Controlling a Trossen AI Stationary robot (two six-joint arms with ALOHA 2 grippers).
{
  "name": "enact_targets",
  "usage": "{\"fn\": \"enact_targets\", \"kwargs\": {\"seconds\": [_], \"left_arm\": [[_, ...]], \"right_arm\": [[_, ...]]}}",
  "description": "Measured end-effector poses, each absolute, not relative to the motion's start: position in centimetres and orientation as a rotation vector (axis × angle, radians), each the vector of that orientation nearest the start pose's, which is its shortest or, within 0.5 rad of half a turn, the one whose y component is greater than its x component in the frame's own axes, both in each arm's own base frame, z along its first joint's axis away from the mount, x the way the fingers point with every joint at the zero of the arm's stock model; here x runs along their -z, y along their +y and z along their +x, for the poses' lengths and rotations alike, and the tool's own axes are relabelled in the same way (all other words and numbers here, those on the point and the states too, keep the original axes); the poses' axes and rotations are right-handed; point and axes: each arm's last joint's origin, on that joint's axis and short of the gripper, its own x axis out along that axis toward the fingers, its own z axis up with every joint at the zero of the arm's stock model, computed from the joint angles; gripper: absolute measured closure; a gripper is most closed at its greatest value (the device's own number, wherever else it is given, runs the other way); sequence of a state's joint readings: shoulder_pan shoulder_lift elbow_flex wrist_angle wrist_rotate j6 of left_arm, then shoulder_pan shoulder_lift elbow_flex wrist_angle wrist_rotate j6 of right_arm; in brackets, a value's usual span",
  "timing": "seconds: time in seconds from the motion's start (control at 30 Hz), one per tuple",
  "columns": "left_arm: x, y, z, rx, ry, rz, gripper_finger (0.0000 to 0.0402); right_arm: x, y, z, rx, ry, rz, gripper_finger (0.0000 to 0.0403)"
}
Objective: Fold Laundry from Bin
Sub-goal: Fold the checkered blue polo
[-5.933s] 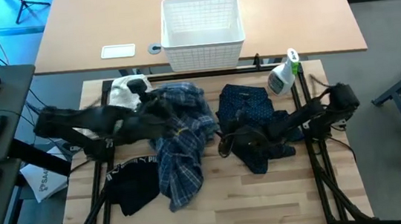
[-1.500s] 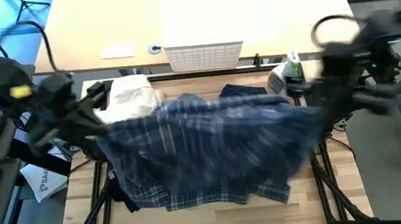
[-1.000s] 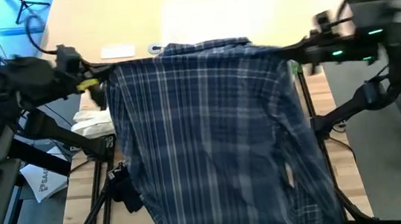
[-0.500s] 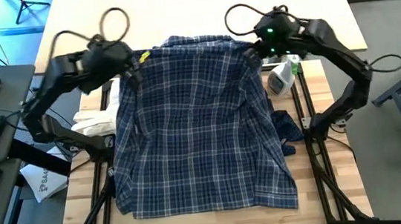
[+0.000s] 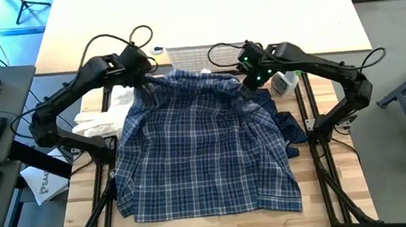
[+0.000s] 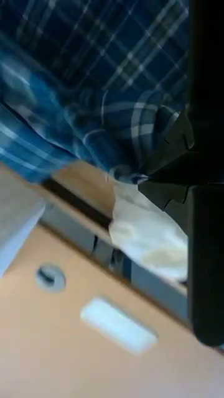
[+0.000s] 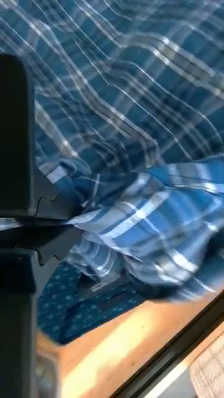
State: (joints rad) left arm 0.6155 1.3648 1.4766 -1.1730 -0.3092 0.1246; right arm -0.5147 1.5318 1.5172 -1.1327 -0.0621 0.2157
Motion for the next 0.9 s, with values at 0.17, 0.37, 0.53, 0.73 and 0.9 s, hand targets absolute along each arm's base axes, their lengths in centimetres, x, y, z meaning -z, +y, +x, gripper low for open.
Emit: {"fn": "enact_targets", "kwargs": {"seconds": [0.17, 0.37, 0.53, 0.73, 0.9], "left_arm": [[-34.4, 18.0, 20.0, -0.944, 1.046, 0.004, 0.0401], [-33.6, 21.3, 19.1, -1.041, 0.949, -0.04, 0.0383], [-32.6, 22.7, 18.1, -1.069, 1.002, -0.105, 0.0328], [-33.8, 21.6, 17.2, -1.076, 0.967, -0.113, 0.0271], [-36.1, 19.4, 16.1, -1.021, 0.849, -0.109, 0.0257]], "right_arm": [[-31.9, -16.9, 25.7, 0.82, 0.939, 0.492, 0.0403], [-32.4, -19.0, 25.1, 0.963, 0.838, 0.432, 0.0362], [-34.1, -19.4, 23.8, 1.097, 0.841, 0.499, 0.0278], [-37.3, -16.7, 23.3, 1.021, 0.903, 0.501, 0.0227], [-37.4, -11.0, 23.3, 0.704, 1.024, 0.611, 0.0229]]}}
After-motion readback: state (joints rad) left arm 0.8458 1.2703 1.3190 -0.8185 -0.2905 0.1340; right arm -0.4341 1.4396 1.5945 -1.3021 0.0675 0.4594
